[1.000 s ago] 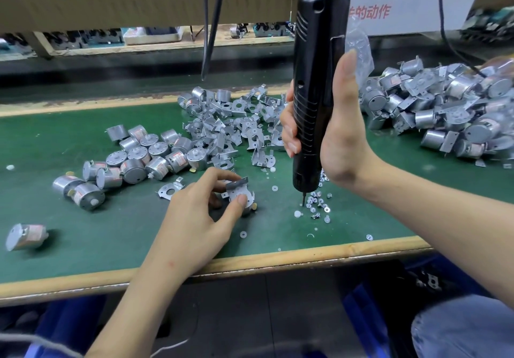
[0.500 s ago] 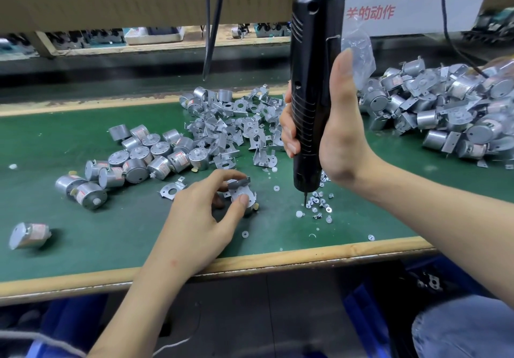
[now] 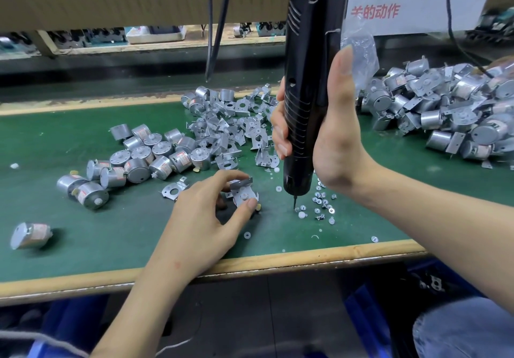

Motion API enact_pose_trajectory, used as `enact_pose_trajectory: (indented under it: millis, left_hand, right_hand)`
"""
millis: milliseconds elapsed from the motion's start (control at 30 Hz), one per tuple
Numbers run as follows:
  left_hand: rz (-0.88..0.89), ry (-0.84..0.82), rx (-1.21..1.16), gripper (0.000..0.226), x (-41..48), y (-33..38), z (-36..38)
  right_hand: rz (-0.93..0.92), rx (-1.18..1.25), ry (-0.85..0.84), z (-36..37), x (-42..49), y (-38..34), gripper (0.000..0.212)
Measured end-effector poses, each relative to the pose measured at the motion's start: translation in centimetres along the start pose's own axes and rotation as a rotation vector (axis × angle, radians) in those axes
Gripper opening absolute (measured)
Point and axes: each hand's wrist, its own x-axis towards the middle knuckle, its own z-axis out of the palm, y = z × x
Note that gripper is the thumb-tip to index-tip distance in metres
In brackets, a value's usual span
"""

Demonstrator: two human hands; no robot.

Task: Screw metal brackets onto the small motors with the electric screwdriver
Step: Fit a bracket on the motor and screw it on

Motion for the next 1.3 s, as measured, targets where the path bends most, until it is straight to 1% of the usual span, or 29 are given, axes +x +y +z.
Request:
enact_pose_trajectory:
  millis: [367, 800, 1033, 1300]
  left_hand:
    - [0.024, -0.024, 0.043, 0.043, -0.05, -0.31, -0.04]
    - [0.028, -0.026, 0.056, 0.043, -0.06, -0.45, 0.06]
    - [0.019, -0.032, 0.063, 0.043, -0.04, -0.49, 0.15]
    - [0.003, -0.045, 0.058, 0.044, -0.04, -0.33, 0.21]
  right_hand:
    - [-0.019, -0.006, 0.0, 0.56, -0.1, 0.09, 0.085]
    - [-0.025, -0.033, 0.015, 0.2, 0.0, 0.21, 0.083]
    - [-0.007, -0.022, 0.004, -0.07, 0.23, 0.17, 0.095]
    - [-0.009, -0.019, 0.01, 0.02, 0.11, 0.25, 0.086]
